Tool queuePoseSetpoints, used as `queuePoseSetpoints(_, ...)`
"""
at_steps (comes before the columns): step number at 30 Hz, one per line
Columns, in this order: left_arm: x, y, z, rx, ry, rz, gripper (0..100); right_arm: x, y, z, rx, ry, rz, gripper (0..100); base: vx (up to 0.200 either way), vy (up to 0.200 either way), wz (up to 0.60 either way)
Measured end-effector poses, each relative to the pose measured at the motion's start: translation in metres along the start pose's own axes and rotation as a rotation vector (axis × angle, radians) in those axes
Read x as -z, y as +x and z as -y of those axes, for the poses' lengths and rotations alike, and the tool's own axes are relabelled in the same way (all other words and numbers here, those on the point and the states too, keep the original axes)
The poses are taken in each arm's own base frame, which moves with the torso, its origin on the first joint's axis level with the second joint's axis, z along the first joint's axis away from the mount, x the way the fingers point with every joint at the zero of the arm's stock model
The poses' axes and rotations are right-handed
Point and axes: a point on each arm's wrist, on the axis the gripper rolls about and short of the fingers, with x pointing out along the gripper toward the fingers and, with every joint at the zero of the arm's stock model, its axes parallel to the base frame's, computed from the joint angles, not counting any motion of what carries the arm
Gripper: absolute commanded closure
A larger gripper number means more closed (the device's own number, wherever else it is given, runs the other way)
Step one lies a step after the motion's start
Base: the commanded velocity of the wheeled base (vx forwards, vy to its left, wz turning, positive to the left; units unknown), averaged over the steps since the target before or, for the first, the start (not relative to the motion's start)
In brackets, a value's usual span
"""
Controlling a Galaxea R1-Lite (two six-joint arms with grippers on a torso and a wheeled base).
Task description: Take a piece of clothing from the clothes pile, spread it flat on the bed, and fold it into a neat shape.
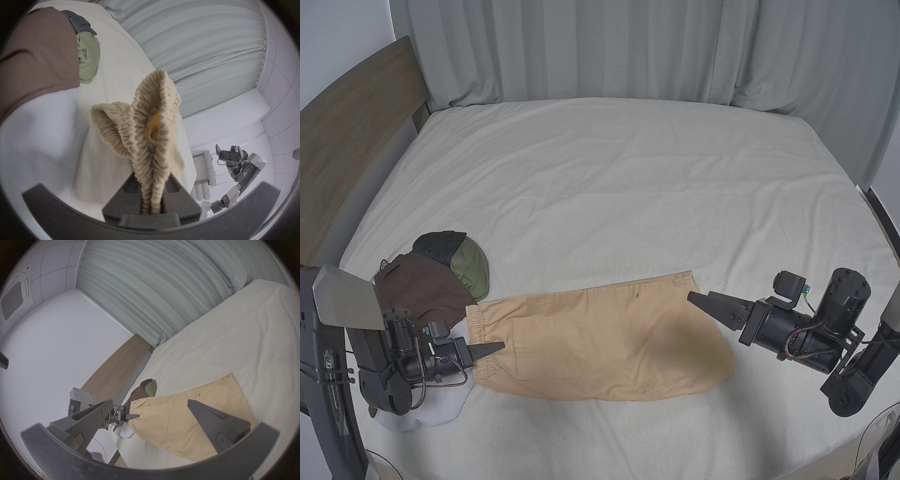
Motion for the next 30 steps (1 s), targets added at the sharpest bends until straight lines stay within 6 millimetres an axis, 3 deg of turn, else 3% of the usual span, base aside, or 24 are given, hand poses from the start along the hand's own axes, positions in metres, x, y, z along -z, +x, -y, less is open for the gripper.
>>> queuePoseSetpoints(13, -0.008, -0.025, -0.006, 0.051, -0.02, 0.001, 100, 0.0, 0.0, 0.0, -0.001, -0.001, 0.001, 0, 0.0, 0.0, 0.0)
queuePoseSetpoints(22, -0.012, -0.024, -0.002, 0.053, -0.01, 0.012, 100, 0.0, 0.0, 0.0, -0.001, 0.0, 0.001, 0, 0.0, 0.0, 0.0)
queuePoseSetpoints(30, -0.014, -0.016, 0.017, 0.093, 0.011, -0.004, 100, 0.0, 0.0, 0.0, -0.001, -0.001, 0.002, 0, 0.0, 0.0, 0.0)
